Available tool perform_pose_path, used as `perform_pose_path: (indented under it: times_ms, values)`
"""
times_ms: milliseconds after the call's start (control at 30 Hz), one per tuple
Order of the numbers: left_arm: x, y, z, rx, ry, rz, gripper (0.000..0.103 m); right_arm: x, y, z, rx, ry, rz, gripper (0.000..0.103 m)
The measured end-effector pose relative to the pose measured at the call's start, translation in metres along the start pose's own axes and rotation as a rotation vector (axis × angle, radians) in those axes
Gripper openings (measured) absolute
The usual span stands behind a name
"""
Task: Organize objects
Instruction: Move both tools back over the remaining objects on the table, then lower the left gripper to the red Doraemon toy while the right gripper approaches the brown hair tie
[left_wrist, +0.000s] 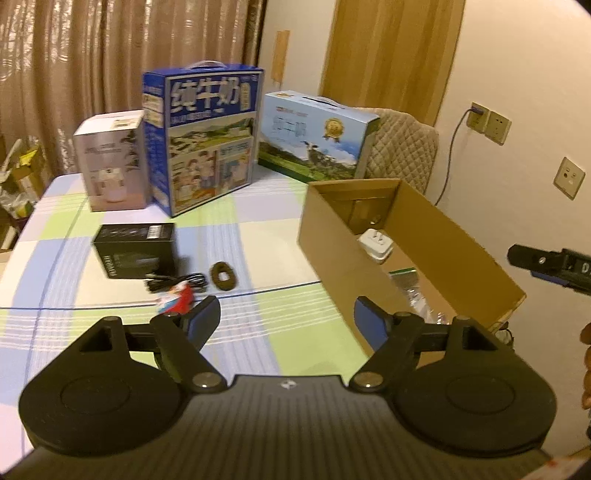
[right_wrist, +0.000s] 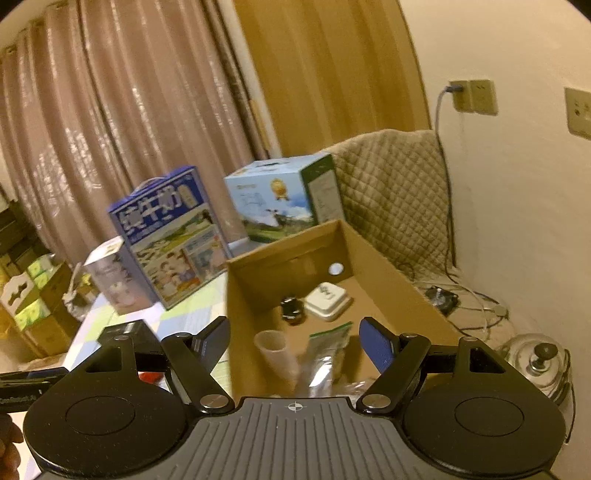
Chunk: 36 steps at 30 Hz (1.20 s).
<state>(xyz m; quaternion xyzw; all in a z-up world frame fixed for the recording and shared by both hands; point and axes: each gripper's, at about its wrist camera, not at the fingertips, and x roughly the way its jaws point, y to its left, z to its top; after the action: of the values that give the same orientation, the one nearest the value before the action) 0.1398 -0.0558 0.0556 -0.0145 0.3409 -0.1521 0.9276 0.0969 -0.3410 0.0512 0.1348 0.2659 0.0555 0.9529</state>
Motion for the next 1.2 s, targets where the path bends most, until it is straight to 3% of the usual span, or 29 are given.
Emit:
perform_pose_path:
  times_ms: [500,1200]
  values:
    - [-0.039,0.093,-0.025,-0.076,-0.017,0.174,0.089,0.015,0.091,-0.015,-0.134,0.041,0.122,0.074]
    - [0.021,0.165,-0.039,-0.153,0.055,0.212,0.093,0.105,0.151,-0.053,-0.236,0.151,0.182,0.074]
